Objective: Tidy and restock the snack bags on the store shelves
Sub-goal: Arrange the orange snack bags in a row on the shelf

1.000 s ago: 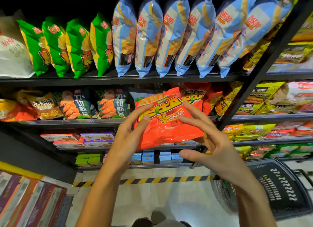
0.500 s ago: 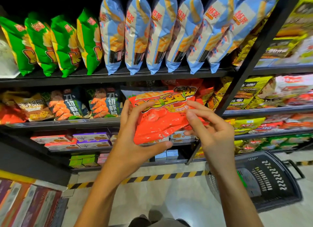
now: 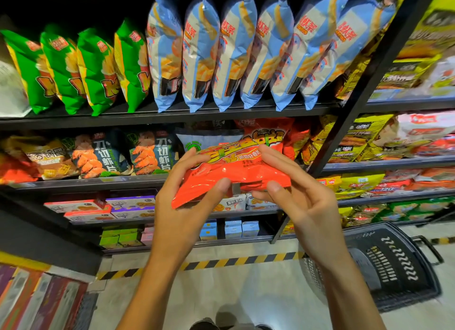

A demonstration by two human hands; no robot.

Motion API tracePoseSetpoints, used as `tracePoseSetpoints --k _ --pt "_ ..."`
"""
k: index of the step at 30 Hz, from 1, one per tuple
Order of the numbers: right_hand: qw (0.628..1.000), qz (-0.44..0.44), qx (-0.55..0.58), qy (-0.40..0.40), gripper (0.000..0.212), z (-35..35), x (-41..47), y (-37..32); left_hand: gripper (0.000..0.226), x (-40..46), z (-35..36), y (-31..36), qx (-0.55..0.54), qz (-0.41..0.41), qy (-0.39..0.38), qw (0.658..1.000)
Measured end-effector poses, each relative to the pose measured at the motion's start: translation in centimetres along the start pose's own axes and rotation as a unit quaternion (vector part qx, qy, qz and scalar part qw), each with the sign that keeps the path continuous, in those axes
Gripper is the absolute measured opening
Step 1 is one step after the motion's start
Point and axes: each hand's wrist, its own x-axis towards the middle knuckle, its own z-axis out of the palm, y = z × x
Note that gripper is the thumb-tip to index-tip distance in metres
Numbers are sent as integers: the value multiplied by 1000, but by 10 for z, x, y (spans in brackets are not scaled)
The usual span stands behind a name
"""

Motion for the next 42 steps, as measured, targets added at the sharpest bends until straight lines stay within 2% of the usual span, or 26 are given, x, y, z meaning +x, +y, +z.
tracePoseSetpoints --k 2,7,11,15,18,29,33,35,38,40,42 --pt "1000 -12 -8 -4 41 1 -2 1 72 0 -1 -2 -3 -12 8 1000" --pt "999 -28 -21 -13 44 2 -5 3 64 -2 -4 -6 5 -14 3 1000" --pt "999 -38 -34 -10 41 3 -7 2 62 -4 -5 -5 16 14 -8 1000" --pt "998 -29 -26 50 49 11 -8 5 66 -6 -4 3 68 94 -98 988" --pt "996 -27 -20 84 48 13 -9 9 68 -7 -7 2 80 112 -148 979" --pt "996 6 -7 93 56 23 -14 13 74 -5 -27 -14 36 73 -198 977" --pt "994 8 -41 105 59 17 -20 22 80 1 -24 -25 -51 39 -260 964" --pt "991 22 -66 117 61 4 -28 30 67 8 -12 -34 -59 28 -260 963" --pt "985 55 -53 154 55 -24 -44 35 31 20 19 -44 -8 50 -270 962" --pt "973 88 -41 209 57 -50 -53 33 29 22 45 -47 4 68 -313 947" --pt "960 133 -66 238 71 -85 -60 33 31 20 74 -43 17 104 -360 927"
